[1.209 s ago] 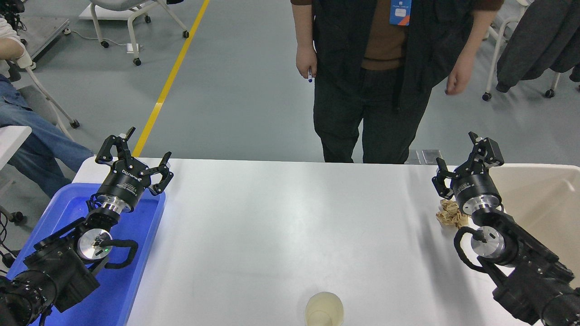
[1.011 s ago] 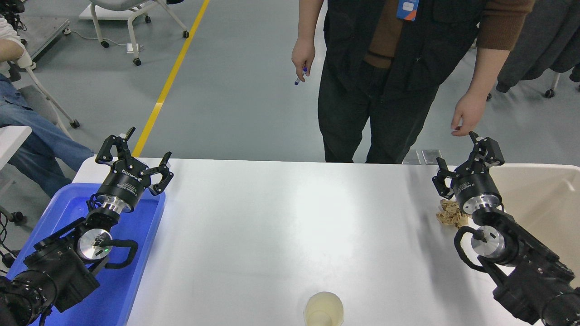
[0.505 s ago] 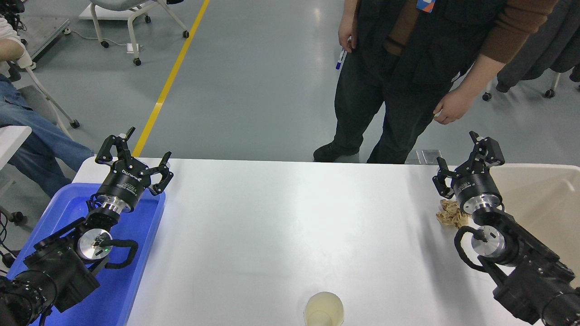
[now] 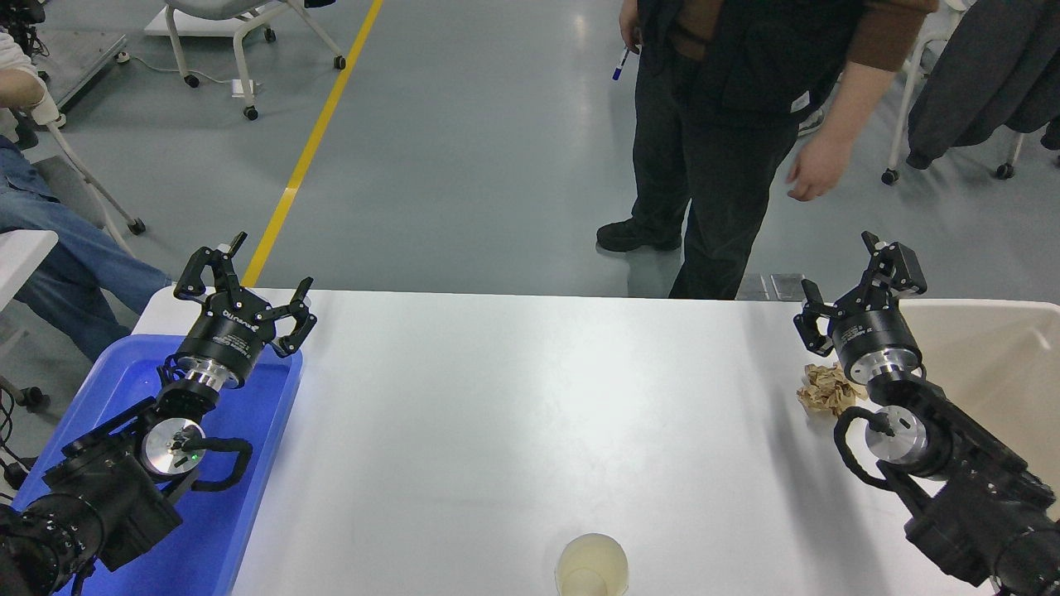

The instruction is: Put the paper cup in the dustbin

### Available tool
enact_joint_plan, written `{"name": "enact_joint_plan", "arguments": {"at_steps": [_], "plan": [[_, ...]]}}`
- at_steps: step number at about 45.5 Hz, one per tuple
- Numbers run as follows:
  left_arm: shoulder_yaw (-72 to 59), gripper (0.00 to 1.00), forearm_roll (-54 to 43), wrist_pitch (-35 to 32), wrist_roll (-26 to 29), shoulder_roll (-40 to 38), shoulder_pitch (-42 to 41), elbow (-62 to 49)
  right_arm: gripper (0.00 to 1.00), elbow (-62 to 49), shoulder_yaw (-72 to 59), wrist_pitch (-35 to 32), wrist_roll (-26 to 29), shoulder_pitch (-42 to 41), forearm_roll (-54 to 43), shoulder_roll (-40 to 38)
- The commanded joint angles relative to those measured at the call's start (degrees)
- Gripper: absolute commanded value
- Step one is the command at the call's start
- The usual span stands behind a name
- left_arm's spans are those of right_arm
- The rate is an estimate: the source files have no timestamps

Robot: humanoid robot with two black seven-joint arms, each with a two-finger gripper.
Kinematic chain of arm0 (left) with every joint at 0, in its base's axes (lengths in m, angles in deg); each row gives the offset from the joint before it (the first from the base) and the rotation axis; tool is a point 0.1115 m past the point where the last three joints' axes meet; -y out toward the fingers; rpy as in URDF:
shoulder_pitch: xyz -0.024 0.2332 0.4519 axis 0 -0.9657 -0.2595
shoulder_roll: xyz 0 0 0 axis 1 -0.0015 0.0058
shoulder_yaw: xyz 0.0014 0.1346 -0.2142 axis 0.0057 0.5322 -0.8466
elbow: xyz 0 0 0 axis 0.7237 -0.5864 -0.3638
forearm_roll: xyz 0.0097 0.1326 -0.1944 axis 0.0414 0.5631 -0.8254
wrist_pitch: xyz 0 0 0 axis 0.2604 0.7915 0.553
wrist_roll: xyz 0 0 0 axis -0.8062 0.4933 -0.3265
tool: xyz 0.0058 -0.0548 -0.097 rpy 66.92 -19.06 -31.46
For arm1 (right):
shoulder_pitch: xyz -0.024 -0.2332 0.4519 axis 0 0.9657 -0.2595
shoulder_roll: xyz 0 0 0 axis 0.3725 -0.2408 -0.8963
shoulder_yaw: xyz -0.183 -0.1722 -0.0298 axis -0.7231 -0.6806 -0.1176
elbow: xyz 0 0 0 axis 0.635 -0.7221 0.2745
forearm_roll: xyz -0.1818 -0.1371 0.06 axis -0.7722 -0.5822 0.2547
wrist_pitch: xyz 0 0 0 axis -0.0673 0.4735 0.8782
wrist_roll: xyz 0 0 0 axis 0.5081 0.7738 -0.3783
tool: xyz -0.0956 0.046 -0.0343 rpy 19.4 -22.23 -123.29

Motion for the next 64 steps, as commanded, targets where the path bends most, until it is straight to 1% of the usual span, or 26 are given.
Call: {"name": "enact_joint_plan", "arguments": {"at_steps": [1,25,32,36,42,54,60,64], "plan": [[0.0,1.0,0.1,0.0,0.0,0.0,0.0,0.0,1.0,-0.2,0.0,0.1,0.0,-0.1,0.0,-0.4],[0.0,1.0,0.1,0.0,0.0,0.0,0.0,0.0,1.0,-0.9,-0.1,0.1,0.1,-0.2,0.0,-0.9],[0.0,1.0,0.1,0.0,0.0,0.0,0.0,0.0,1.0,-0.8,-1.5,0.6,0.5,-1.5,0.0,-2.5],[0.0,1.0,0.1,0.0,0.0,0.0,0.0,0.0,1.0,-0.9,-6.5,0.8,0.5,-3.5,0.0,-4.5],[0.0,1.0,0.1,0.0,0.0,0.0,0.0,0.0,1.0,-0.8,-19.1,0.9,0.6,-8.7,0.0,-10.5],[0.0,1.0,0.1,0.0,0.0,0.0,0.0,0.0,1.0,1.0,-42.9,-0.1,0.7,-21.0,-0.8,-18.0],[0.0,1.0,0.1,0.0,0.0,0.0,0.0,0.0,1.0,4.0,-51.0,-0.5,0.7,-26.1,-1.5,-21.2],[0.0,1.0,0.1,0.0,0.0,0.0,0.0,0.0,1.0,7.3,-54.8,-2.2,0.6,-29.1,-4.4,-23.5]]}}
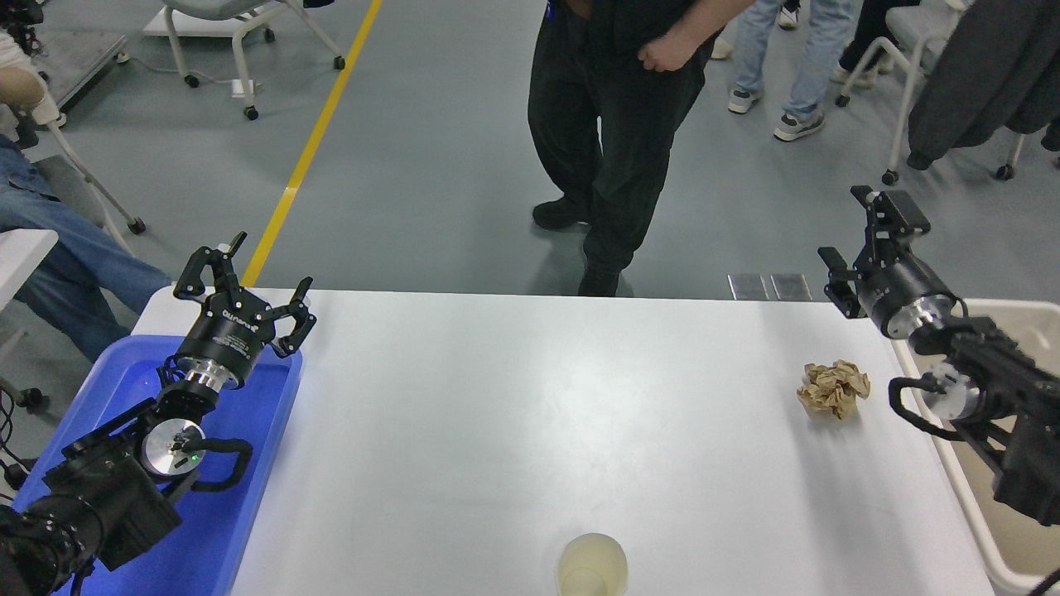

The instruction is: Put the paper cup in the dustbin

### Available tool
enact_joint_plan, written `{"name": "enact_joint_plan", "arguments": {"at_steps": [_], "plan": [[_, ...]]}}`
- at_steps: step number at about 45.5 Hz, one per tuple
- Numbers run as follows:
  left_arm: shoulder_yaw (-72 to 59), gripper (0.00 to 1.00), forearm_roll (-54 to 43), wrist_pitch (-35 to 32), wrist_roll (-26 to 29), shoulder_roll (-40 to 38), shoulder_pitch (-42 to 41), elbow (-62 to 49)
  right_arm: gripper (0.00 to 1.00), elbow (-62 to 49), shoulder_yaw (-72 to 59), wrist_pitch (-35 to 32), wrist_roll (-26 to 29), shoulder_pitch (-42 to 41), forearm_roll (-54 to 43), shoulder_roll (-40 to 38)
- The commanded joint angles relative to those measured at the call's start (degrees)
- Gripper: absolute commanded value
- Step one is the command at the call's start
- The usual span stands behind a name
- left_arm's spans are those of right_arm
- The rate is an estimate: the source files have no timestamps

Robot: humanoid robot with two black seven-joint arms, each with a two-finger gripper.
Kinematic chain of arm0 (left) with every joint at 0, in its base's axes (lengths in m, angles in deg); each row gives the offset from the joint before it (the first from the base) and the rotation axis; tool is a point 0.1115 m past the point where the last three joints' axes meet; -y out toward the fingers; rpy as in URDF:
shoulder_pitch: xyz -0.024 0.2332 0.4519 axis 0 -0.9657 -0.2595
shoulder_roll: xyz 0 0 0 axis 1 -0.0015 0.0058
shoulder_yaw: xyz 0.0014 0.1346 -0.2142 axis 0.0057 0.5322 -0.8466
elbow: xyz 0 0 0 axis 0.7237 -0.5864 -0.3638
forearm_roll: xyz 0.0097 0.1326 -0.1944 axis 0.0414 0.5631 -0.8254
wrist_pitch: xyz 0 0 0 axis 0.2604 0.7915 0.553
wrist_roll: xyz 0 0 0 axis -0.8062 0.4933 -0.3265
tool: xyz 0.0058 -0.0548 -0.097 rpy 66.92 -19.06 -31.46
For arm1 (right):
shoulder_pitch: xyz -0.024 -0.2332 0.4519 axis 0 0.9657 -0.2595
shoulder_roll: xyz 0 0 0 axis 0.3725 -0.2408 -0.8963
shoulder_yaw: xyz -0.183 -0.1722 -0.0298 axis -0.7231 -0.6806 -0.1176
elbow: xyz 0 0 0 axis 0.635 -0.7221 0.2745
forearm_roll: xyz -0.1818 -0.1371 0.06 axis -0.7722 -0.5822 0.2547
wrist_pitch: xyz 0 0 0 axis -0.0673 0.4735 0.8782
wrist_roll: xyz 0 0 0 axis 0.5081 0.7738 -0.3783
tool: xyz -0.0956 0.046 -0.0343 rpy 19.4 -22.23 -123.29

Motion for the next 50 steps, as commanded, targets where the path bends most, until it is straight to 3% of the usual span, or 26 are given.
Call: {"name": "enact_joint_plan", "arguments": {"at_steps": [1,18,36,50], "plan": [[0.0,1.0,0.0,0.0,0.0,0.0,0.0,0.1,1.0,6.2,-15.2,-2.4,-0.1,-9.7,-4.4,-6.8],[0.0,1.0,0.0,0.0,0.0,0.0,0.0,0.0,1.0,27.6,-18.2,-12.1,-0.2,-13.3,-34.1,-18.5],[0.0,1.0,0.0,0.0,0.0,0.0,0.0,0.0,1.0,43.8,-25.9,-23.3,-0.1,-17.1,-46.4,-29.9],[0.0,1.0,0.0,0.0,0.0,0.0,0.0,0.0,1.0,46.3,-35.4,-29.8,0.8,-26.7,-56.6,-30.7]]}}
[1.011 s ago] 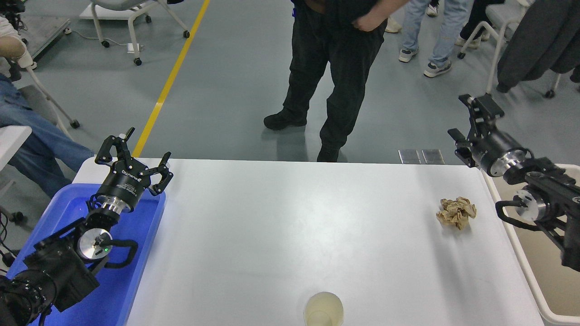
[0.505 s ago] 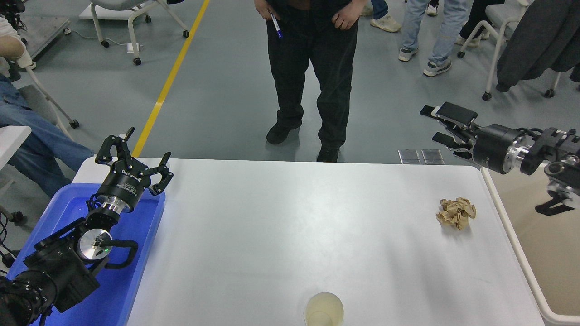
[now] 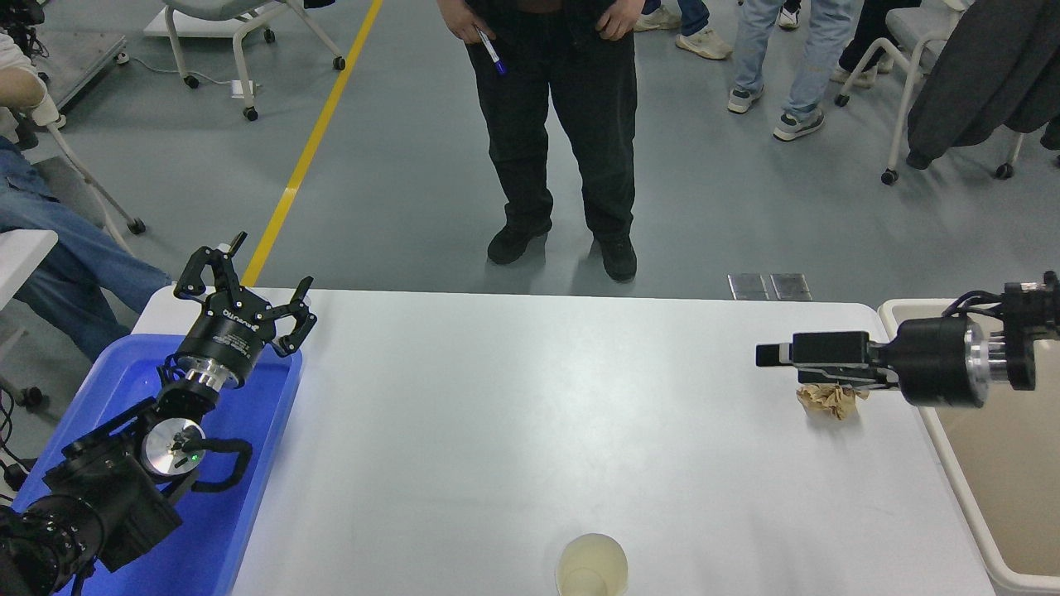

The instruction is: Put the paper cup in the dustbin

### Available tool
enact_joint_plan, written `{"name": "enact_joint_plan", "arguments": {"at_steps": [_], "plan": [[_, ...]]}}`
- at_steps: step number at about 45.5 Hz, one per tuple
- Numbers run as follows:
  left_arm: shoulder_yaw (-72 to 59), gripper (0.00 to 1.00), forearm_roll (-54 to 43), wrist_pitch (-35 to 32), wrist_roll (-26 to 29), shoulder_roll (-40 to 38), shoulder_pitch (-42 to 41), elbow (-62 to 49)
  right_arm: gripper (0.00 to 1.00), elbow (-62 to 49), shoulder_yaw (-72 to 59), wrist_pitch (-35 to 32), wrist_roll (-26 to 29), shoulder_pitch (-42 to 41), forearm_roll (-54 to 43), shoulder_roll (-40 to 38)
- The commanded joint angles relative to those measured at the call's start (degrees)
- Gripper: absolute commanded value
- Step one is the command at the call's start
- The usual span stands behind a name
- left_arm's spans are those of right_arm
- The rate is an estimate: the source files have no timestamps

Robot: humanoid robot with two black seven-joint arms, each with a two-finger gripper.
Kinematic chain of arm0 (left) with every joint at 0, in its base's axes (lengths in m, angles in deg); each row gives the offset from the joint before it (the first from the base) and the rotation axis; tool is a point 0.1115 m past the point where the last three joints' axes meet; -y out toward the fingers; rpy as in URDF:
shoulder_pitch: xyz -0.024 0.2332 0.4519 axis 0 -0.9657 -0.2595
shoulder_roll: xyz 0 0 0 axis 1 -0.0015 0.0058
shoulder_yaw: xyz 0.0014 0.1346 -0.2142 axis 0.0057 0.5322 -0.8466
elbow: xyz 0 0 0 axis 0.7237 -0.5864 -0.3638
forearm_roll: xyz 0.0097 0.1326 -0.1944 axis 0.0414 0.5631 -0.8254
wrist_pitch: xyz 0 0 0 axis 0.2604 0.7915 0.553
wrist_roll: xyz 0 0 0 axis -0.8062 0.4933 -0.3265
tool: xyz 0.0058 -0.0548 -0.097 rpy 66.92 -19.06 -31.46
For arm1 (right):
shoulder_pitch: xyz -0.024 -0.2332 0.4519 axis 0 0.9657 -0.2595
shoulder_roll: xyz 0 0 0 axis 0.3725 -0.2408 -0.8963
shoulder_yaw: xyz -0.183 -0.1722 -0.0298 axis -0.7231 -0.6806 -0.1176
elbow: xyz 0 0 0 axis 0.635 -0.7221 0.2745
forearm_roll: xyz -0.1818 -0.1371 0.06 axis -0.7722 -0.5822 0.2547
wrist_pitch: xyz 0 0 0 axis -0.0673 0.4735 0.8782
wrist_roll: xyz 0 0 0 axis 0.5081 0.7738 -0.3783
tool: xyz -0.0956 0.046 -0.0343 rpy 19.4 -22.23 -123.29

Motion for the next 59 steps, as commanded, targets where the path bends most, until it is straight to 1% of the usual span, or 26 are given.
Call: {"name": "enact_joint_plan", "arguments": {"at_steps": [1,5,9,15,24,34,37,43,59], "plan": [[0.0,1.0,0.0,0.0,0.0,0.0,0.0,0.0,1.0,3.2,-6.4,-6.0,0.8,-7.2,-7.8,-1.3],[0.0,1.0,-0.1,0.0,0.0,0.0,0.0,0.0,1.0,3.1,-6.8,-8.2,2.1,-8.8,-8.3,2.2],[0.0,1.0,-0.1,0.0,0.0,0.0,0.0,0.0,1.0,2.9,-7.6,-8.9,2.6,-11.6,-7.9,6.2],[0.0,1.0,0.0,0.0,0.0,0.0,0.0,0.0,1.0,1.5,-11.9,-8.8,2.7,-15.9,-6.6,15.3],[0.0,1.0,0.0,0.0,0.0,0.0,0.0,0.0,1.0,-3.8,-13.4,-8.3,4.4,-16.5,-2.6,27.4],[0.0,1.0,0.0,0.0,0.0,0.0,0.0,0.0,1.0,-9.9,-13.9,-8.0,4.9,-16.1,-2.1,37.6],[0.0,1.0,0.0,0.0,0.0,0.0,0.0,0.0,1.0,-11.8,-14.0,-7.9,5.0,-15.5,-2.1,39.8],[0.0,1.0,0.0,0.0,0.0,0.0,0.0,0.0,1.0,-12.0,-14.2,-6.8,5.1,-13.9,-2.1,42.0],[0.0,1.0,0.0,0.0,0.0,0.0,0.0,0.0,1.0,-12.5,-14.2,-6.5,5.2,-11.4,-2.5,44.7]]}}
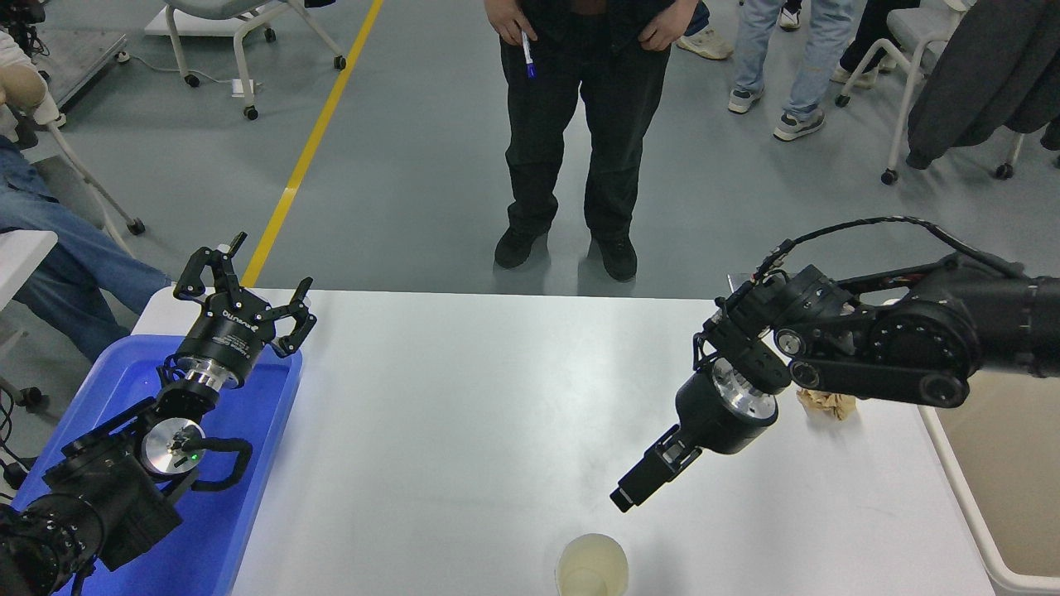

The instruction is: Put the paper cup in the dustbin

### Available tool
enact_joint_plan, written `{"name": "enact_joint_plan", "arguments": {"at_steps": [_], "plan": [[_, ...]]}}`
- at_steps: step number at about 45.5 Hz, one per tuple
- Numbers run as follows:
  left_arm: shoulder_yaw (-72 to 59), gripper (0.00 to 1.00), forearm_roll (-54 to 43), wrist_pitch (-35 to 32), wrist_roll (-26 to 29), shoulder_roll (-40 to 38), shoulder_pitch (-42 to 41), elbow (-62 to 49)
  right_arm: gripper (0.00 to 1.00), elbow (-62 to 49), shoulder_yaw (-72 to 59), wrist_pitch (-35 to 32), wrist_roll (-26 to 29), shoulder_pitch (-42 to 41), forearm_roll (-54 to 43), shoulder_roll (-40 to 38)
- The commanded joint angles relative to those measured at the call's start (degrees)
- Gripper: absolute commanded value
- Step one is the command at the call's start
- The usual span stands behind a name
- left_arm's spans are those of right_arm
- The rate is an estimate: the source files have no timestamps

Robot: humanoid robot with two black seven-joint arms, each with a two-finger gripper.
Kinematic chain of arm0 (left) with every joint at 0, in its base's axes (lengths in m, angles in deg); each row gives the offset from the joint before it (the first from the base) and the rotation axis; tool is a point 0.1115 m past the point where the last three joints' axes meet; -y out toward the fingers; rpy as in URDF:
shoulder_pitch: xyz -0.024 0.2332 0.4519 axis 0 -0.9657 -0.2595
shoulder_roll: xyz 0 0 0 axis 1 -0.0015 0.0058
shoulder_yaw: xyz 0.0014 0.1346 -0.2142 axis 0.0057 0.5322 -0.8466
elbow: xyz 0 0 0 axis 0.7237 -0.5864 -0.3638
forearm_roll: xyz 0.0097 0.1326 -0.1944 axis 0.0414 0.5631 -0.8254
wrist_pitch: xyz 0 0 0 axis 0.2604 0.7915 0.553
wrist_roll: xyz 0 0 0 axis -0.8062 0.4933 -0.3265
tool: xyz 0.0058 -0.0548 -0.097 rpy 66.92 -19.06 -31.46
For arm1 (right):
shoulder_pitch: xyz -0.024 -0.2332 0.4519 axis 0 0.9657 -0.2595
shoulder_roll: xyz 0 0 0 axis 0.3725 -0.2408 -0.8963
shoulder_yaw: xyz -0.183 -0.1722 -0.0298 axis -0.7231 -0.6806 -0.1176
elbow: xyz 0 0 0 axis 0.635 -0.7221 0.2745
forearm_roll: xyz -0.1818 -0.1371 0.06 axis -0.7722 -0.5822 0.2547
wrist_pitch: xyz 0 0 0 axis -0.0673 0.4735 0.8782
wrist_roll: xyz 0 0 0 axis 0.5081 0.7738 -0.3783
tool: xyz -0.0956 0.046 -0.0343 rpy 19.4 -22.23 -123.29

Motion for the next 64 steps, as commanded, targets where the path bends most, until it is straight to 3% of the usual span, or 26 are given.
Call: {"name": "enact_joint_plan", "arguments": {"at_steps": [1,9,19,49,64], "plan": [[0.0,1.0,0.0,0.0,0.0,0.0,0.0,0.0,0.99,-1.3,-0.3,0.6,0.2,2.2,-0.2,3.1],[0.0,1.0,-0.1,0.0,0.0,0.0,0.0,0.0,0.99,-4.2,-0.3,2.7,1.0,5.0,-0.7,4.8],[0.0,1.0,0.0,0.0,0.0,0.0,0.0,0.0,0.99,-4.2,-0.3,2.7,7.2,8.2,-0.5,4.9],[0.0,1.0,0.0,0.0,0.0,0.0,0.0,0.0,0.99,-6.8,0.8,2.7,7.1,12.5,-0.4,7.9],[0.0,1.0,0.0,0.0,0.0,0.0,0.0,0.0,0.83,-7.9,0.8,2.7,6.3,12.6,-0.4,8.1]]}}
